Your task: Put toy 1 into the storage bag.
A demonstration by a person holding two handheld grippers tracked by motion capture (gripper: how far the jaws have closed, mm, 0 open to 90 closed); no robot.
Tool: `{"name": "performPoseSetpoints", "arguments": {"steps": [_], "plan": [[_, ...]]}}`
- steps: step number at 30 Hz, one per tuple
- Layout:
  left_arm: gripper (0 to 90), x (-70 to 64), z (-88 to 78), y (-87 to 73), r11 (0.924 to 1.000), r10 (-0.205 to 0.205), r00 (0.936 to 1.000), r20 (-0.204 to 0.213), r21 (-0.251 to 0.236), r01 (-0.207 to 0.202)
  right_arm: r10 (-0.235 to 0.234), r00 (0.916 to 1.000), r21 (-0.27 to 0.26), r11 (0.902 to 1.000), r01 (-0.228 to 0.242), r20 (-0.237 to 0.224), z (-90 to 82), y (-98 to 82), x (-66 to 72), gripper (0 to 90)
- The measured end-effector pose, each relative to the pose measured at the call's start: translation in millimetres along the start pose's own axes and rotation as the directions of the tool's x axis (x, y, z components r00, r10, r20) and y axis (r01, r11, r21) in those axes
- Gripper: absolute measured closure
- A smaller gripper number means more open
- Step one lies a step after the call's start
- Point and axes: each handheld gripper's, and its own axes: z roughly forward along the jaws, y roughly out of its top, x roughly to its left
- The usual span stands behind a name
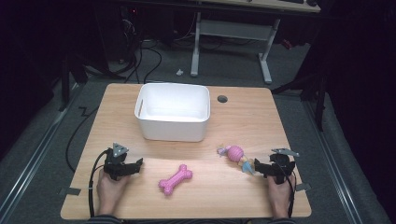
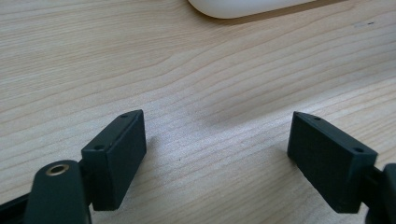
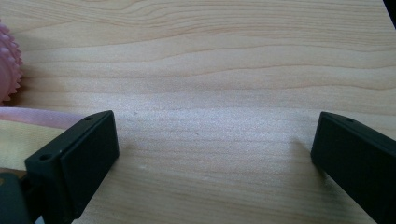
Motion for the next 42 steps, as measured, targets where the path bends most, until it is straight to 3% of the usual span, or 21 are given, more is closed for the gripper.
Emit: {"name": "performPoseSetpoints", "arguments": {"steps": [22, 37, 42], "plan": [[19.9, 0.3, -0.1, 0.0, 1.0000, 0.008, 0.9999, 0.006, 0.000, -0.008, -0.013, 0.9999, -0.010, 0.9999, 0.013, -0.010, -0.9, -0.4, 1.2, 4.1], [27.9, -1.4, -4.0, -0.2, 0.9998, 0.019, 0.9997, 0.018, 0.009, -0.019, -0.016, 0.9998, -0.014, 0.9998, 0.016, -0.012, -1.1, -0.6, 1.5, 5.0], [29.0, -1.6, -6.4, 0.2, 0.9999, -0.001, 0.9996, 0.029, 0.015, 0.001, -0.026, 0.9996, -0.020, 0.9995, 0.026, -0.015, -1.5, -1.0, 1.6, 7.0]]}}
